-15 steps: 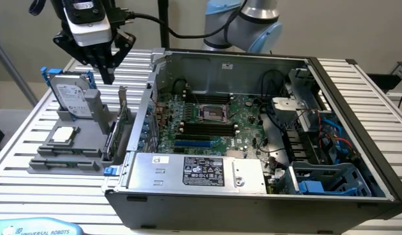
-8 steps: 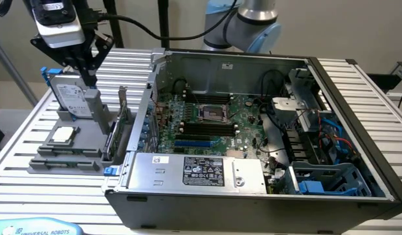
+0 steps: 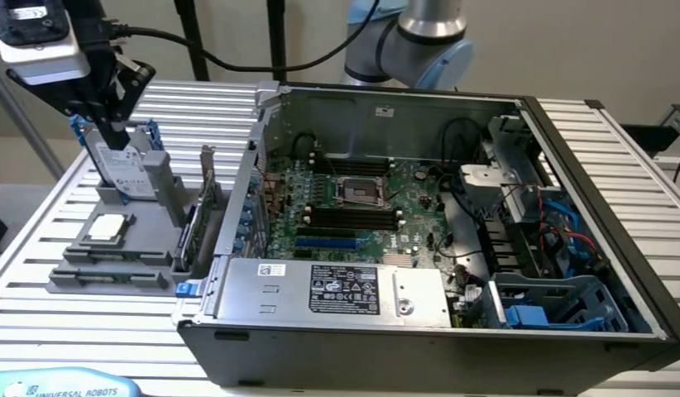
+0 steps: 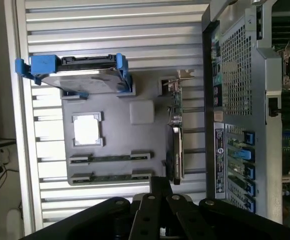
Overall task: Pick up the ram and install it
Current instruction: 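Reach for the ram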
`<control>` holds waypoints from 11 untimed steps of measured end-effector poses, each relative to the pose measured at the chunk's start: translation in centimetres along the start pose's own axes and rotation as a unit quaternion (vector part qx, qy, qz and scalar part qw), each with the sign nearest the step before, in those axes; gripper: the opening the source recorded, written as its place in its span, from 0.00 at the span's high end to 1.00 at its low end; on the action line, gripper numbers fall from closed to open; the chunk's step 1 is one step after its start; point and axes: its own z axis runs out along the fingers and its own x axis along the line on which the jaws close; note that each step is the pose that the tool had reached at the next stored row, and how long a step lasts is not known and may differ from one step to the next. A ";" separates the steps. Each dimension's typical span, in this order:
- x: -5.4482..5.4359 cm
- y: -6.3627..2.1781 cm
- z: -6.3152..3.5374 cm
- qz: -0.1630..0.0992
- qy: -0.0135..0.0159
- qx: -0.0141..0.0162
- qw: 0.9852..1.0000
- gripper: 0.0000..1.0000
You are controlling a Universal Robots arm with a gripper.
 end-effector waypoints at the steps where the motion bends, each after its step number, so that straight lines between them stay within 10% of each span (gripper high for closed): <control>1: 0.4 -0.10 0.01 0.000 0.000 0.000 1.000 0.89; 11: 4.4 -1.04 0.20 0.000 0.000 0.004 1.000 0.89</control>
